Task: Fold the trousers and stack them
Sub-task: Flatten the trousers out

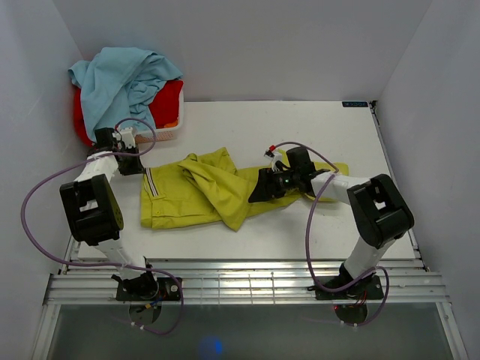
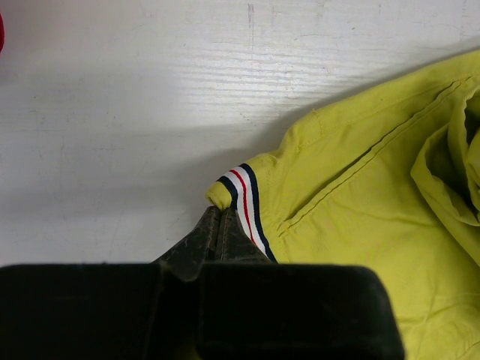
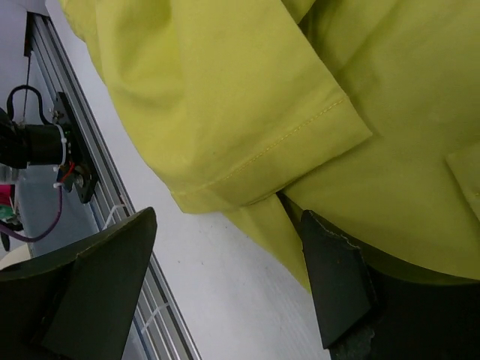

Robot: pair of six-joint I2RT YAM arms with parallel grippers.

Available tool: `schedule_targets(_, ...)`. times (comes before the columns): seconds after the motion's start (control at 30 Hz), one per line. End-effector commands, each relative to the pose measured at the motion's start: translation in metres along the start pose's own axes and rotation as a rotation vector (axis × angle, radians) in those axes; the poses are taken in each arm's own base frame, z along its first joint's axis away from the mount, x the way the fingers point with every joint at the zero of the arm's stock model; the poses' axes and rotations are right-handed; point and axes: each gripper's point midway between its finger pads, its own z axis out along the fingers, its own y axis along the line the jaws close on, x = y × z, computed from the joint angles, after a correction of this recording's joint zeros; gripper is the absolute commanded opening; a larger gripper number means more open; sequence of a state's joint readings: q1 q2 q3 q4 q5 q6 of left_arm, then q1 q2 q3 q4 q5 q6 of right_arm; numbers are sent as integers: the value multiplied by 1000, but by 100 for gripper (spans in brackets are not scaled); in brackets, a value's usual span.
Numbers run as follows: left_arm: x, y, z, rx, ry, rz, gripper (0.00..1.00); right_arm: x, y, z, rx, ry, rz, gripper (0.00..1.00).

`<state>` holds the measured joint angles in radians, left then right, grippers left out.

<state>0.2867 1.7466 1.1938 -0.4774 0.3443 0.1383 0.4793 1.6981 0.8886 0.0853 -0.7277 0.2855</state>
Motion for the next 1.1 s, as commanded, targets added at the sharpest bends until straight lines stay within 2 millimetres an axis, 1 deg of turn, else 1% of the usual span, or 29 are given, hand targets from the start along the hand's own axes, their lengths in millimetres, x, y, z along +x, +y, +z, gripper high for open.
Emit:
schedule_targets(0.0,-10,-6,-4,33,-19,-6,0,-26,3,9,-28,-102,-25,82)
schedule_targets(0.03,-10,-6,-3,33,-17,-5,0,-23,-6,13,-4,-95,-10,82)
schedule_targets(0.13,-10,-5,-2,31,-16,-9,0,-25,-15,20,5,-95,2,82)
schedule_targets(0.2,-8,-6,-1,37,-12,-11,0,-26,-14,24,-19,-107,18,82)
schedule_targets(0.23,-7,-6,-1,36,-9,-14,0,-33,-10,25,-42,-132,2,81)
schedule_targets(0.3,-4,-5,1,36,-1,-18,0,-34,-9,30,-65,-130,29,80)
schedule_targets(0.37,-1,-5,2,34,3,-18,0,-40,-4,33,-100,-128,24,78)
schedule_targets(0.47,4,-4,4,28,11,-18,0,-44,5,30,-136,-137,16,62)
schedule_targets(0.5,4,-3,4,26,11,-18,0,-49,14,24,-151,-152,-4,48)
schedule_targets(0.57,6,-3,4,25,14,-16,0,-49,23,16,-160,-156,-14,33)
schedule_targets(0.6,7,-3,4,24,16,-16,0,-57,32,5,-159,-182,-40,22)
schedule_targets(0.63,7,-3,4,24,16,-16,0,-55,30,0,-137,-173,-41,17)
schedule_targets(0.67,6,-3,3,22,13,-14,0,-57,32,-6,-122,-177,-59,12)
schedule_targets(0.7,5,-3,1,20,8,-9,0,-65,39,-18,-107,-200,-99,8)
schedule_targets(0.73,3,-3,1,18,5,-3,0,-70,38,-25,-74,-212,-118,8)
schedule_targets(0.77,2,-2,0,11,2,2,0,-83,34,-37,-38,-242,-175,8)
schedule_targets(0.8,1,-1,-2,8,-1,4,0,-87,31,-51,19,-252,-173,8)
schedule_targets(0.83,0,-1,-2,4,-3,13,0,-98,18,-67,74,-283,-178,8)
schedule_targets(0.87,0,0,-2,4,-3,16,0,-106,11,-79,119,-299,-224,8)
schedule_targets(0.9,0,0,-3,1,-6,19,0,-123,12,-96,160,-339,-266,8)
schedule_targets(0.93,-1,0,-4,2,-9,21,0,-127,-10,-116,254,-349,-236,8)
schedule_targets(0.97,-2,0,-4,0,-13,26,0,-135,-18,-129,301,-368,-253,8)
schedule_targets(1.0,-3,0,-4,-2,-16,27,0,-151,-27,-148,382,-404,-302,8)
schedule_targets(1.03,-4,1,-4,-3,-20,30,0,-158,-44,-169,454,-428,-297,8)
schedule_targets(1.07,-5,1,-4,-4,-24,32,0,-165,-52,-181,502,-446,-307,8)
